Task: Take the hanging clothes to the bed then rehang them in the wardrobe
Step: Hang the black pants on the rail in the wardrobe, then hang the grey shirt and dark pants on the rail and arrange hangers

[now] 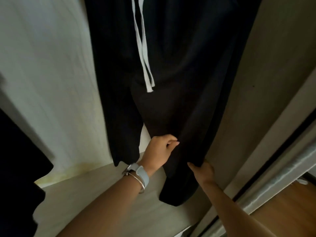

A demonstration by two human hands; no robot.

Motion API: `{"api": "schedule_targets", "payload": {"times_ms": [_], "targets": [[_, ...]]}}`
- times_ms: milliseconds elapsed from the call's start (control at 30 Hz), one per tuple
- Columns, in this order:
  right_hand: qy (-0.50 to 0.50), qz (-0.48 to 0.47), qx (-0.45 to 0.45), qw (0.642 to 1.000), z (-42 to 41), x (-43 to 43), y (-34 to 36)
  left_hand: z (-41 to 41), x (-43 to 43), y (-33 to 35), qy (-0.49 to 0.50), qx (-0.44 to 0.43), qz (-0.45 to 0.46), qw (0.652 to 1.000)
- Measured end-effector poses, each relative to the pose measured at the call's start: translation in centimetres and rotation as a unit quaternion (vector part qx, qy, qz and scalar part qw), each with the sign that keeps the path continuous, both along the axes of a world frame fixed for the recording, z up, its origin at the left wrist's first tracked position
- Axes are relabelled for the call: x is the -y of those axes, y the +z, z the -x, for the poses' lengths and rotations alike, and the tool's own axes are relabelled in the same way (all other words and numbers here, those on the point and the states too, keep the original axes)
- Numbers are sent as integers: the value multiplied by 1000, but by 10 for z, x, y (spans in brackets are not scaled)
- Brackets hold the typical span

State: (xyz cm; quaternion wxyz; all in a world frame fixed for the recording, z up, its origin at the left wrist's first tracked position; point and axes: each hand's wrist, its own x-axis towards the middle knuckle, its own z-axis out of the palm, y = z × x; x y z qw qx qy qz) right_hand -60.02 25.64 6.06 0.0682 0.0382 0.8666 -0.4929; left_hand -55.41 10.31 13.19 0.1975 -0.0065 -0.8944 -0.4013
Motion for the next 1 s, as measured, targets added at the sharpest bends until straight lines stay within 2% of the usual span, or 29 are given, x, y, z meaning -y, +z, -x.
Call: {"api": "schedule_targets", "payload": {"times_ms": [167,333,400,500,633,700,800,867,967,1000], "targets": [[39,-93,86,991,-16,-17,-24,-54,36,-40,22,91,-13,995],[76,-181,200,960,-72,-27,-87,-143,81,-113,64,213,-70,972],[120,-174,216,953,-95,-19,-102,-183,89,-137,90,251,-93,959],[187,-108,287,933,-122,-1,-110,-245,84,-168,177,294,-159,926],[304,-108,346,881,-145,18,-122,-343,52,-210,317,349,-259,843],[346,-143,358,855,-152,19,-132,-396,19,-232,400,364,-297,787],[430,-227,366,794,-162,16,-150,-475,-45,-259,506,387,-409,654],[474,-282,356,754,-168,17,-163,-513,-98,-265,560,366,-461,583],[575,-365,315,661,-192,32,-167,-540,-168,-256,638,325,-516,471],[594,-391,301,635,-203,40,-166,-545,-185,-254,657,305,-527,445]]}}
